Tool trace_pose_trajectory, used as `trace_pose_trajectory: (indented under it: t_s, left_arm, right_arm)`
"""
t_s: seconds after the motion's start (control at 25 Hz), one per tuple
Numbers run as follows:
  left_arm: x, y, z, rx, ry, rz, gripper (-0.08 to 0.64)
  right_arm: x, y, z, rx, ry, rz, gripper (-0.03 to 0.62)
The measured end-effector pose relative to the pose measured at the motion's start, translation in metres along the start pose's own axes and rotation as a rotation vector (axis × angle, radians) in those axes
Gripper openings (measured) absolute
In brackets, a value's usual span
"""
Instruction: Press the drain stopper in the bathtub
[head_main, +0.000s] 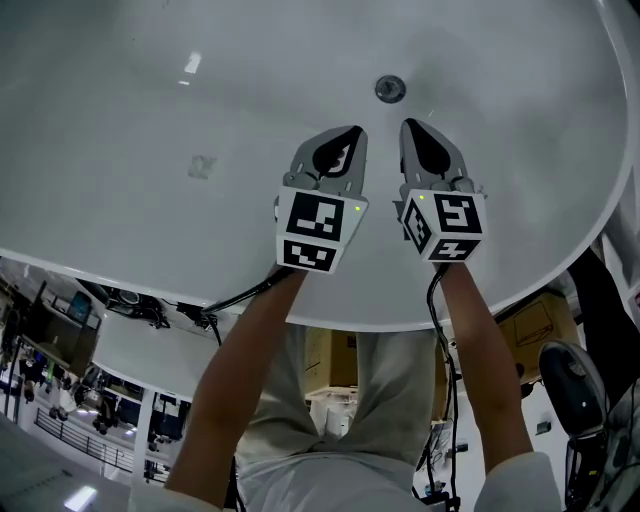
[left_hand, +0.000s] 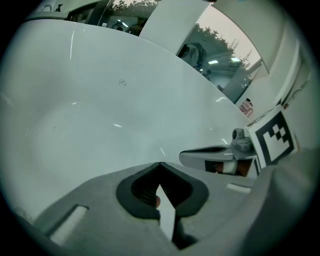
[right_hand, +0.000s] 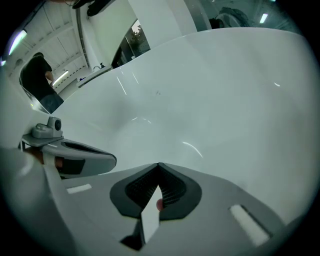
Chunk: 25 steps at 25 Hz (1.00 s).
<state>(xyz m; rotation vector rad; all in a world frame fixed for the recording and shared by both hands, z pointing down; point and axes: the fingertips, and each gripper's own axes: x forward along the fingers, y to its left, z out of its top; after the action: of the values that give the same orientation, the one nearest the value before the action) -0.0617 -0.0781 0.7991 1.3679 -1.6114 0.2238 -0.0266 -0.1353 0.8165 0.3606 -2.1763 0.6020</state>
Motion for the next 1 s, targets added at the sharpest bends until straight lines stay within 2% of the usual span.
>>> trace_pose_trajectory:
  t_s: [0.24, 0.64, 1.0]
  left_arm:
    - [0.030, 0.006, -0.024, 0.004, 0.061, -0.002, 0.003]
    - [0.069, 0.017, -0.052, -0.041, 0.086, -0.004, 0.003]
    - [0.096, 0.026, -0.074, -0.014, 0.132, -0.006, 0.002]
  right_arm:
    - [0.022, -0.015, -0.015, 0.004, 0.019, -0.021, 0.005]
    - [0.069, -0.035, -0.061, 0.014, 0.109, -0.026, 0.005]
    - [0.102, -0.050, -0.094, 0.006, 0.180, -0.045, 0.005]
